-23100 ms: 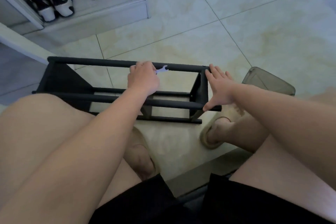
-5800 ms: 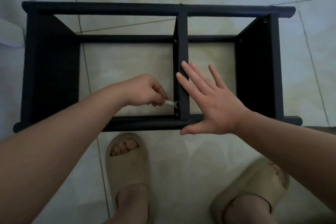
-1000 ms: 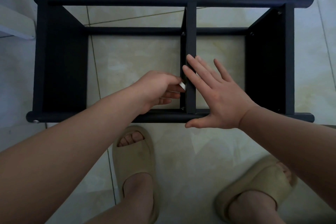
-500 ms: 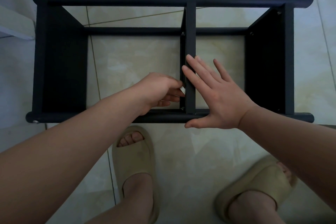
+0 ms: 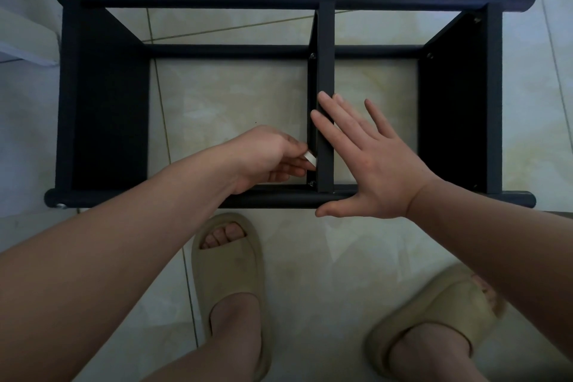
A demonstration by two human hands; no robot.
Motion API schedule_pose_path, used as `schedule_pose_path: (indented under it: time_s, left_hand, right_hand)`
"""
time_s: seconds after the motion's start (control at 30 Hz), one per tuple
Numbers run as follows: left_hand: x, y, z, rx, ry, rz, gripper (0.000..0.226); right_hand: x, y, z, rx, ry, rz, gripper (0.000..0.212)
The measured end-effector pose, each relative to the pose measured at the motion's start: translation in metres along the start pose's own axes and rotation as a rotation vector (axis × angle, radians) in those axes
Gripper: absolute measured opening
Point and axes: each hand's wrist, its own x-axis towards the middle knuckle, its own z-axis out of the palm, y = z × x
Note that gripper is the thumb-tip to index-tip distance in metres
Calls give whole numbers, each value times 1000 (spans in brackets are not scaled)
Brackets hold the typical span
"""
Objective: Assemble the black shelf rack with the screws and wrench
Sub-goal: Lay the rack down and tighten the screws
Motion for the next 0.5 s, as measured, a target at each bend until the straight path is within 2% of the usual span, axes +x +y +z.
schedule_pose_path:
  time_s: [0.2,0.5]
  left_hand:
    - [2,-3,-10,31,-79,31,17]
    - [-2,-10,-22,209,-151,85,17]
  right_hand:
    - [0,1,1,4,-8,-1,126]
    - [0,0,0,5,-11,2,125]
